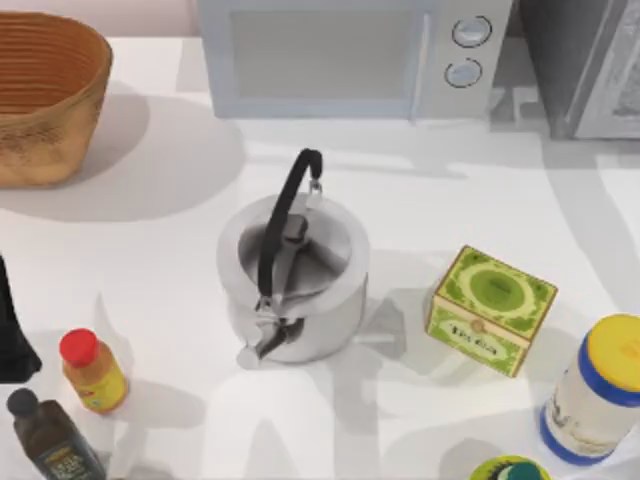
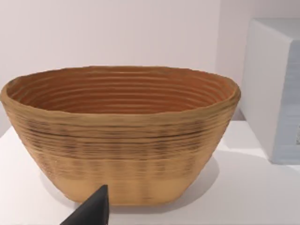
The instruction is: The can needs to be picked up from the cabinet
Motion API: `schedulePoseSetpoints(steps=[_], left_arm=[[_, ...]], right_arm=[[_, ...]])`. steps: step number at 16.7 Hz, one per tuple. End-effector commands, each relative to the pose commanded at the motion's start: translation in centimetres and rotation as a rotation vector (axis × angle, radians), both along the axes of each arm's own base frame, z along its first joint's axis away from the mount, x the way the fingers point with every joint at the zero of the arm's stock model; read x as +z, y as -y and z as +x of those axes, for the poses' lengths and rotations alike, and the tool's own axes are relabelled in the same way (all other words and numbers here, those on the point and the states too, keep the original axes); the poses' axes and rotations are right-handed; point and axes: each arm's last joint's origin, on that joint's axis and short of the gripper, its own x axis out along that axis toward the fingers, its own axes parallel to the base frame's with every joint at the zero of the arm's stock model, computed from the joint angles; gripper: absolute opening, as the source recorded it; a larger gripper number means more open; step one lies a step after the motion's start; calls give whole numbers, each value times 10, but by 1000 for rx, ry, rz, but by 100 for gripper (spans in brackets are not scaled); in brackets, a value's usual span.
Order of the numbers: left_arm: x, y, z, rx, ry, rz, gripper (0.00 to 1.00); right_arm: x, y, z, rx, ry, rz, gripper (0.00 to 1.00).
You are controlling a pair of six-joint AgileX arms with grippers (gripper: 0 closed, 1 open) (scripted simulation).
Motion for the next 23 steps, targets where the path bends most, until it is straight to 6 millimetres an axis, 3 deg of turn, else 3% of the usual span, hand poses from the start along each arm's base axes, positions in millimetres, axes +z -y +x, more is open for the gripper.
schedulePoseSetpoints(steps=[4, 10, 16, 21, 23], left_arm=[[0, 0, 0, 0, 0, 0, 100], [0, 0, 0, 0, 0, 0, 100], [0, 0, 0, 0, 0, 0, 100], [0, 0, 0, 0, 0, 0, 100], [0, 0, 0, 0, 0, 0, 100]], right_arm=[[-2, 1, 6, -6, 3, 0, 100], [-27, -4, 60, -14, 12, -2, 100], [-27, -4, 64, -14, 11, -2, 100], [-26, -4, 110, -14, 12, -2, 100], [-27, -3, 120, -14, 11, -2, 100]])
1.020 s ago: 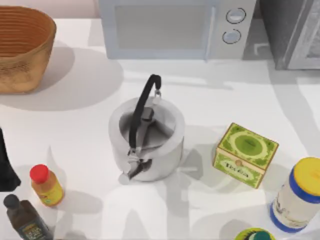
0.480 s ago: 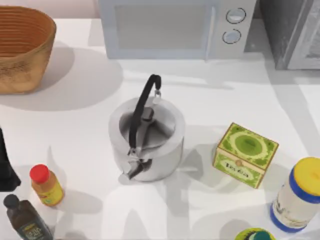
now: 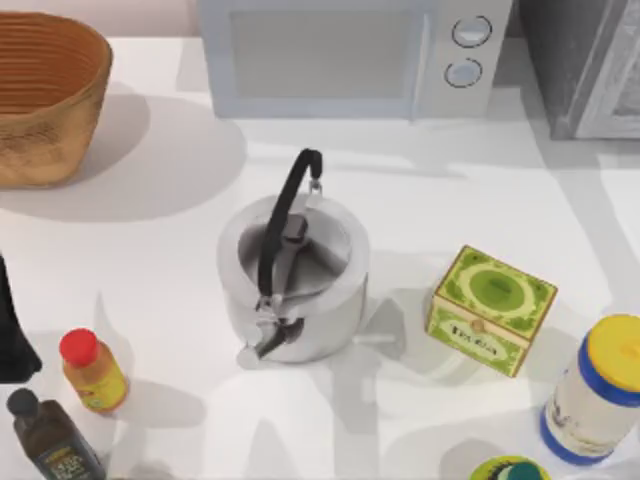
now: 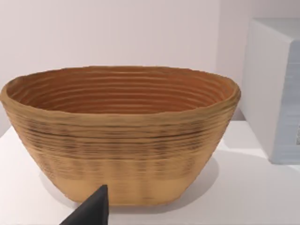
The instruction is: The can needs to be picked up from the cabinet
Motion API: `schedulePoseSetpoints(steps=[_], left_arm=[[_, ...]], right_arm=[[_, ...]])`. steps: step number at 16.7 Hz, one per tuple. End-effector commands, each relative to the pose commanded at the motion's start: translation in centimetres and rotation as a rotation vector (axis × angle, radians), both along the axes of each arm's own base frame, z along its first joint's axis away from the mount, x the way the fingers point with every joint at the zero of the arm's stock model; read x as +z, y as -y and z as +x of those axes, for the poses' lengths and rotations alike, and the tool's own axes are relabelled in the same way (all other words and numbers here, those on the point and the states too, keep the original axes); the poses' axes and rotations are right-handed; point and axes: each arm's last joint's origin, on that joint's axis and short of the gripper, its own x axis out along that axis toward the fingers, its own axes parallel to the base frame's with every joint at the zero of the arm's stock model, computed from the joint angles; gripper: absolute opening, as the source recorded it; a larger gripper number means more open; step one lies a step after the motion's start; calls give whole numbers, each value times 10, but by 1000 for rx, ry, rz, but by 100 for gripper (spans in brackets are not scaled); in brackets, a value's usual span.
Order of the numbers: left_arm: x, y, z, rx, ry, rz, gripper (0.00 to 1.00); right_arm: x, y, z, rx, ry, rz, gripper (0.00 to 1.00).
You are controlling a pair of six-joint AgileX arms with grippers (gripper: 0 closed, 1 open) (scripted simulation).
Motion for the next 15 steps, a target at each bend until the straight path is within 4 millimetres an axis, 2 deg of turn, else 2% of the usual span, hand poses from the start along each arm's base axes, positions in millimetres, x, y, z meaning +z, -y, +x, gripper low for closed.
schedulePoseSetpoints(steps=[4, 15], left_arm=[[0, 0, 0, 0, 0, 0, 100], [0, 0, 0, 0, 0, 0, 100]], right_arm=[[0, 0, 1, 0, 0, 0, 100], [0, 0, 1, 0, 0, 0, 17]])
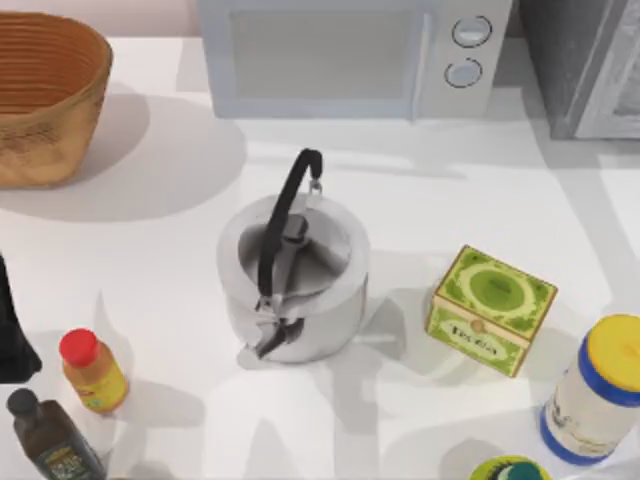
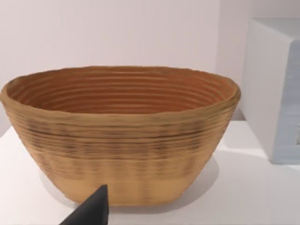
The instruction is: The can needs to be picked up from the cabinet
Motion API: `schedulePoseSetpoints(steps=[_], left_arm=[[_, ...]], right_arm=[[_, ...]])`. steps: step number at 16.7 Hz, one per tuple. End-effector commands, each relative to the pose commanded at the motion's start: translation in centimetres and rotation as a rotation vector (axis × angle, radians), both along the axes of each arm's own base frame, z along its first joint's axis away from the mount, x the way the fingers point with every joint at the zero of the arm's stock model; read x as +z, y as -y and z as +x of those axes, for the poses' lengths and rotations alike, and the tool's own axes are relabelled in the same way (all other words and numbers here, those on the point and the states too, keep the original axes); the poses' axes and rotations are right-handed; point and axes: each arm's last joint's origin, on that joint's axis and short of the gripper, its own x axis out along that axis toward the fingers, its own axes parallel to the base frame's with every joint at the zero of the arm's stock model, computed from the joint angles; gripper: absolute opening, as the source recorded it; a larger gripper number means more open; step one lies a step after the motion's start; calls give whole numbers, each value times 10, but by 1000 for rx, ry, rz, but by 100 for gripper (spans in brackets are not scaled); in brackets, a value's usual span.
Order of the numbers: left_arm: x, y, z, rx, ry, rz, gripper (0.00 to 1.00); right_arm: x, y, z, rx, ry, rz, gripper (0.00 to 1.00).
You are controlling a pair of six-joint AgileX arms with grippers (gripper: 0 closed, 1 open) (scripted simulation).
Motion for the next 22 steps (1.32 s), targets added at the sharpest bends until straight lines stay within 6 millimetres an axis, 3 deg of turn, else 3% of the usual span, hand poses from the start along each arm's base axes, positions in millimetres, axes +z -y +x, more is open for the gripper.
schedulePoseSetpoints(steps=[2, 3, 13, 16, 20, 22], left_arm=[[0, 0, 0, 0, 0, 0, 100], [0, 0, 0, 0, 0, 0, 100], [0, 0, 0, 0, 0, 0, 100], [0, 0, 0, 0, 0, 0, 100], [0, 0, 0, 0, 0, 0, 100], [0, 0, 0, 0, 0, 0, 100]], right_arm=[[0, 0, 0, 0, 0, 0, 2], [0, 0, 0, 0, 0, 0, 0], [3, -1, -6, 0, -3, 1, 0], [21, -7, -44, 1, -6, 0, 0], [53, -6, -132, 3, 13, 4, 0], [59, -4, -164, 2, 8, 3, 0]])
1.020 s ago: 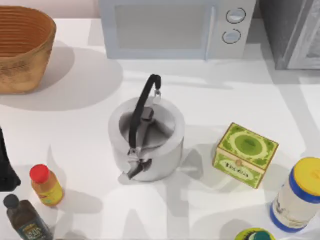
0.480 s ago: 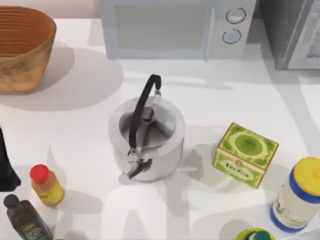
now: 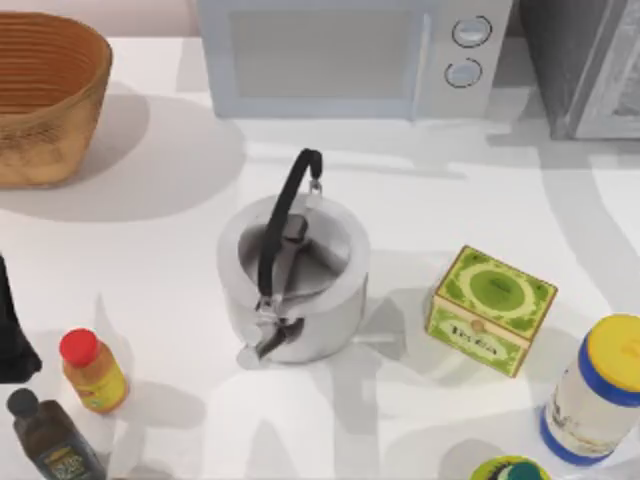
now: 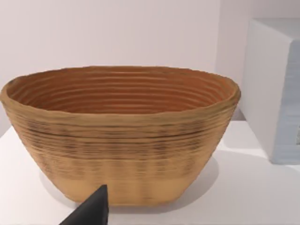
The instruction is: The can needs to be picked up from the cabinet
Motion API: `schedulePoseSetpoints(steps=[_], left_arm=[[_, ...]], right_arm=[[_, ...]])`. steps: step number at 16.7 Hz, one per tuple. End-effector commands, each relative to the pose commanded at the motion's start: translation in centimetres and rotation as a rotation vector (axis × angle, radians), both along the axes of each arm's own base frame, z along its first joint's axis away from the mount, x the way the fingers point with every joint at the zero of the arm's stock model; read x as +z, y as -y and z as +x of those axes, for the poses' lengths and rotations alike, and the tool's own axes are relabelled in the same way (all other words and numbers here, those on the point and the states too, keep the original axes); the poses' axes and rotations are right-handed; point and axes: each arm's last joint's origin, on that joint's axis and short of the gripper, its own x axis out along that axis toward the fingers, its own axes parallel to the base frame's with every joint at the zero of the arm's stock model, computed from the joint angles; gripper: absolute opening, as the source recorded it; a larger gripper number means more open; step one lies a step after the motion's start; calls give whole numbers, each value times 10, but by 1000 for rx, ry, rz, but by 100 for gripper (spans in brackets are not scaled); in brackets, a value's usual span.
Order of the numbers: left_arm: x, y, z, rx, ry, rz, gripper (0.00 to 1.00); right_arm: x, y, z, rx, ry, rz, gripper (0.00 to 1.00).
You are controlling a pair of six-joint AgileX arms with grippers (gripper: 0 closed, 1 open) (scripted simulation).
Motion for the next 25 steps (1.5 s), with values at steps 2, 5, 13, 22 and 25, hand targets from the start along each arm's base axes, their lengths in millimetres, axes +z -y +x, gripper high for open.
schedulePoseSetpoints(steps=[2, 5, 13, 22, 25], left_arm=[[0, 0, 0, 0, 0, 0, 100], [0, 0, 0, 0, 0, 0, 100], [0, 0, 0, 0, 0, 0, 100], [0, 0, 0, 0, 0, 0, 100], [0, 0, 0, 0, 0, 0, 100]], right_arm=[[1, 1, -15, -1, -7, -2, 0], [1, 1, -16, -1, -7, -2, 0], [-24, 15, -38, -4, 6, 3, 0], [-198, 42, -87, 0, -78, -10, 0], [-272, 48, -98, 2, -97, -8, 0]])
